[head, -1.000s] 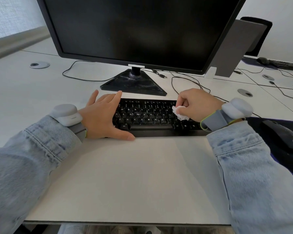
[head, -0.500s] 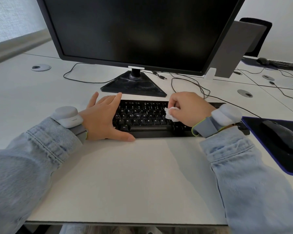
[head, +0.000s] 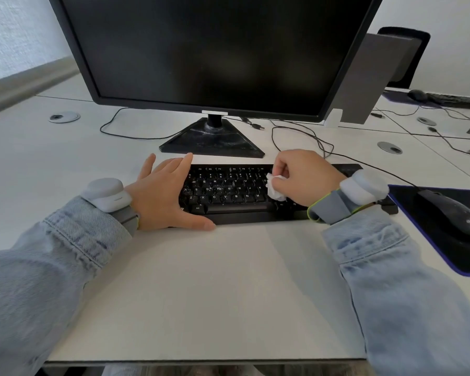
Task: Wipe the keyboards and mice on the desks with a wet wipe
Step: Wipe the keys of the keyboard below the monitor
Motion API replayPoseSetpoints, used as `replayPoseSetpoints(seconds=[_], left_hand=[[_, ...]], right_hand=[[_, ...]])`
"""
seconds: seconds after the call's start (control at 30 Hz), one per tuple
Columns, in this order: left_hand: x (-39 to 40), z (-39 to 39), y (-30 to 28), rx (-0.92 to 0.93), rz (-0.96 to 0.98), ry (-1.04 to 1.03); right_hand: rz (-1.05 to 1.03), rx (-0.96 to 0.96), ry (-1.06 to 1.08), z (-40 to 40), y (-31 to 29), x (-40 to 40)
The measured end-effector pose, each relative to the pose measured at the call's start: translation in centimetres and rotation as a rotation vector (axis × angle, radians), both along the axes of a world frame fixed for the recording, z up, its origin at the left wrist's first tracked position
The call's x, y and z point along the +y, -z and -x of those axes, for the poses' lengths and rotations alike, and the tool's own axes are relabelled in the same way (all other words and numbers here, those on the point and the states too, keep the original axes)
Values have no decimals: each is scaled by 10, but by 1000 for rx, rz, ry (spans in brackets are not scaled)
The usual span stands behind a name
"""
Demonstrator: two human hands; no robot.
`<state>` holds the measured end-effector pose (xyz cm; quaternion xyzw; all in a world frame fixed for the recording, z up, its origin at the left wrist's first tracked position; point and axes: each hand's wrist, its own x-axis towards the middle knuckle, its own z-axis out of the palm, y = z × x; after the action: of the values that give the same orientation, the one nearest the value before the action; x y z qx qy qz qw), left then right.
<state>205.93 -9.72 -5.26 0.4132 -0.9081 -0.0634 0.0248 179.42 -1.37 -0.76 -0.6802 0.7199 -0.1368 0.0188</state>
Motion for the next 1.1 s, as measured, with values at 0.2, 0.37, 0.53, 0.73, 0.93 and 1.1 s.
replayPoseSetpoints(seconds=[0.2,0.37,0.53,0.73,0.93,1.1], left_hand=[[1,1,2,20,13,5],[4,2,-1,22,8,-4],[5,1,-2,35,6,-13],[7,2,-2,50,4,-21],[7,3,-2,73,9,-21],[4,4,1,70,21,-22]], right_hand=[[33,-60,-8,-17,14,12],[134,-96,-64,-60,30,14],[200,-65,105,-61,39,17],[209,-148,20,-62,39,21],[246,-147,-127,-114,45,17],[237,-149,-138,-113,43,18]])
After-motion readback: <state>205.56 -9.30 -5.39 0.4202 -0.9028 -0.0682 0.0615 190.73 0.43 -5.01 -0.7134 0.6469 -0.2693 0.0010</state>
